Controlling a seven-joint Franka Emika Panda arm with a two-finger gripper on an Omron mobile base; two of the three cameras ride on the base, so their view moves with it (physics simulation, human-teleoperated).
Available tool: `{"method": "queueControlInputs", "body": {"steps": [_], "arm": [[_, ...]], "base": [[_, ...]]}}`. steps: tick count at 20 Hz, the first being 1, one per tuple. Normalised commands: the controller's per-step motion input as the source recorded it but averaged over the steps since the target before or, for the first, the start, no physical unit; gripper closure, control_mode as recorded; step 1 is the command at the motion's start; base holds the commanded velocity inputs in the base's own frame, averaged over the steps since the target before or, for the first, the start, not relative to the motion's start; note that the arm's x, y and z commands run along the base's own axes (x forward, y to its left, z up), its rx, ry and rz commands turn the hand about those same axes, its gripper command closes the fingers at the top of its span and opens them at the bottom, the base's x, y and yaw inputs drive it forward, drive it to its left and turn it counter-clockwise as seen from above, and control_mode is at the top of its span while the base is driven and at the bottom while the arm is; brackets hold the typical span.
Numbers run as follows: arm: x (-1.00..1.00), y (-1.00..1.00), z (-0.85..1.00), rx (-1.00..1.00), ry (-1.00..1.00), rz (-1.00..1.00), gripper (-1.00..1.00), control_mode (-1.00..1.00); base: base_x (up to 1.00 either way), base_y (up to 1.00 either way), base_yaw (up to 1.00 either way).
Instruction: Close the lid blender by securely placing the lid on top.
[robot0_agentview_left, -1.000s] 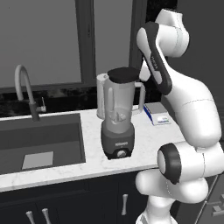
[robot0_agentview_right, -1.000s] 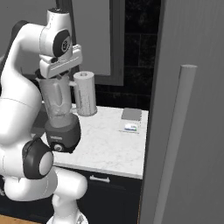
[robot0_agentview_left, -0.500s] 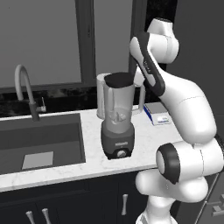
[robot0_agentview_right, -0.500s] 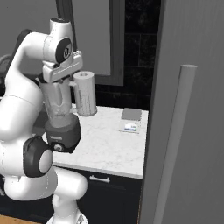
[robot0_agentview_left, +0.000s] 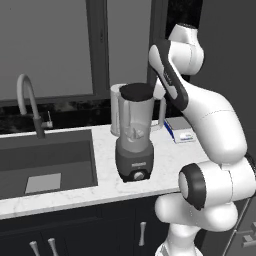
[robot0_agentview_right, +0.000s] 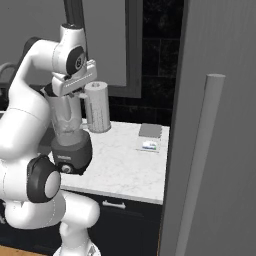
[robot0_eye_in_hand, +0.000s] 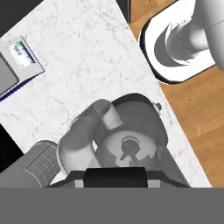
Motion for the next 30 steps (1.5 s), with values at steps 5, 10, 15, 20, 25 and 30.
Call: {"method": "queueControlInputs", "body": {"steps": [5, 10, 15, 20, 25, 30], "arm": [[0.08, 0.2, -0.2, 0.0, 0.0, -0.01, 1.0, -1.0], [0.0, 0.12, -0.28, 0.0, 0.0, -0.01, 1.0, -1.0], [0.0, 0.0, -0.31, 0.0, 0.03, -0.02, 1.0, -1.0], [-0.03, 0.0, -0.28, 0.0, 0.07, -0.03, 1.0, -1.0], [-0.2, -0.05, -0.25, 0.0, 0.1, -0.05, -1.0, -1.0], [-0.3, -0.19, -0.23, 0.0, 0.09, -0.05, -1.0, -1.0]], "base": [[0.0, 0.0, 0.0], [0.0, 0.0, 0.0], [0.0, 0.0, 0.0], [0.0, 0.0, 0.0], [0.0, 0.0, 0.0], [0.0, 0.0, 0.0]]}}
